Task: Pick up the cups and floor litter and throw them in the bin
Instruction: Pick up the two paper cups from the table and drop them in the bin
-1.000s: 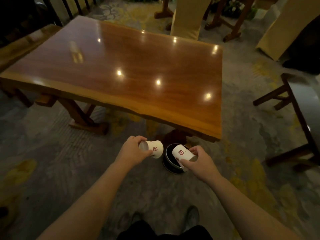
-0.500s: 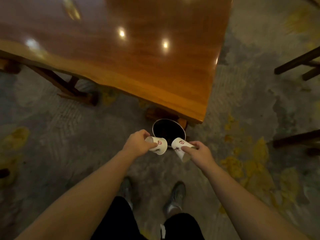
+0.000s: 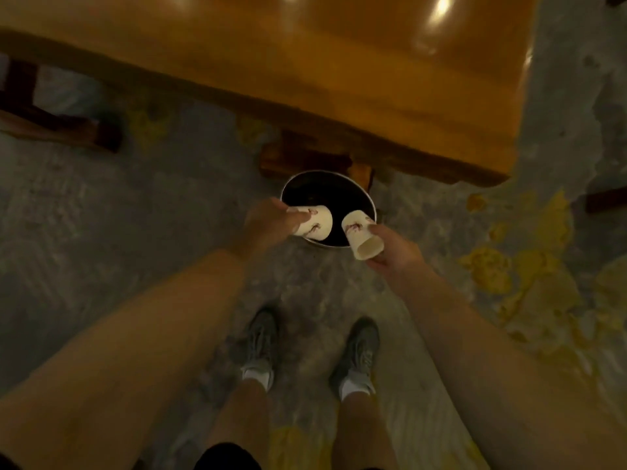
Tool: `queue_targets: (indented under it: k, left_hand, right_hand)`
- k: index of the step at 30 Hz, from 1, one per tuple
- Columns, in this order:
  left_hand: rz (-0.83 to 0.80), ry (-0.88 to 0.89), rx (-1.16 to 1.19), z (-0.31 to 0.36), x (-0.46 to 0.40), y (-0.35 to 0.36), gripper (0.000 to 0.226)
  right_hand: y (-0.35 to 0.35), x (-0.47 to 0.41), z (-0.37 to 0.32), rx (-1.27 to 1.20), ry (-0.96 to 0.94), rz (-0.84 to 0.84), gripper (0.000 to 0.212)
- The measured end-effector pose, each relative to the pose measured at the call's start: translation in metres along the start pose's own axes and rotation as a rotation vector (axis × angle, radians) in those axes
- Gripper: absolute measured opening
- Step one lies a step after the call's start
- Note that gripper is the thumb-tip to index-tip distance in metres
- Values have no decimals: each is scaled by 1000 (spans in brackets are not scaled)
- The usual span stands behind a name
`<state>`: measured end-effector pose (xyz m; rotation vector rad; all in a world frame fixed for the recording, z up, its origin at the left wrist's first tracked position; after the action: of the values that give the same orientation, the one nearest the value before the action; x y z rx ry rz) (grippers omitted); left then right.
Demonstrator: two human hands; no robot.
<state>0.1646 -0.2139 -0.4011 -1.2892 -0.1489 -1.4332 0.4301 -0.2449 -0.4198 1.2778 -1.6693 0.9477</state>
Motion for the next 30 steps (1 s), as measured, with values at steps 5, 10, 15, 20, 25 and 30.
queue_targets:
  k: [5, 10, 15, 20, 25, 30]
  left_hand:
    - [6, -80, 103, -13, -57, 20, 59]
    - [-2, -111, 74, -17, -84, 33, 76]
    - [-7, -96, 12, -20, -94, 37, 78]
    - [57, 30, -49, -20, -77, 28, 34]
    - [88, 212, -154, 1, -20, 8, 22]
    - [72, 369, -278, 43, 58, -9, 14]
  right_hand:
    - [17, -56, 5, -44, 19, -4, 51]
    - [27, -82, 9, -16, 47, -3, 55]
    - [29, -91, 14, 98, 26, -11, 57]
    - [28, -81, 13, 185, -46, 8, 30]
    - [27, -27, -15, 516, -313, 18, 16]
    - [6, 63, -50, 824, -546, 11, 19]
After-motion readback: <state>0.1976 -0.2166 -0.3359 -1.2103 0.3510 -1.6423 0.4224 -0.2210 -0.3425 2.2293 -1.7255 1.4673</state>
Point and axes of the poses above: each hand's wrist, its own x-axis away from the middle knuckle, its own y-axis out of the palm, z = x × y, the point moved 7 cm from there along -x, towards the middle knuckle, and after that the axes turned 2 degrees about -y, right-handed, at the moved point
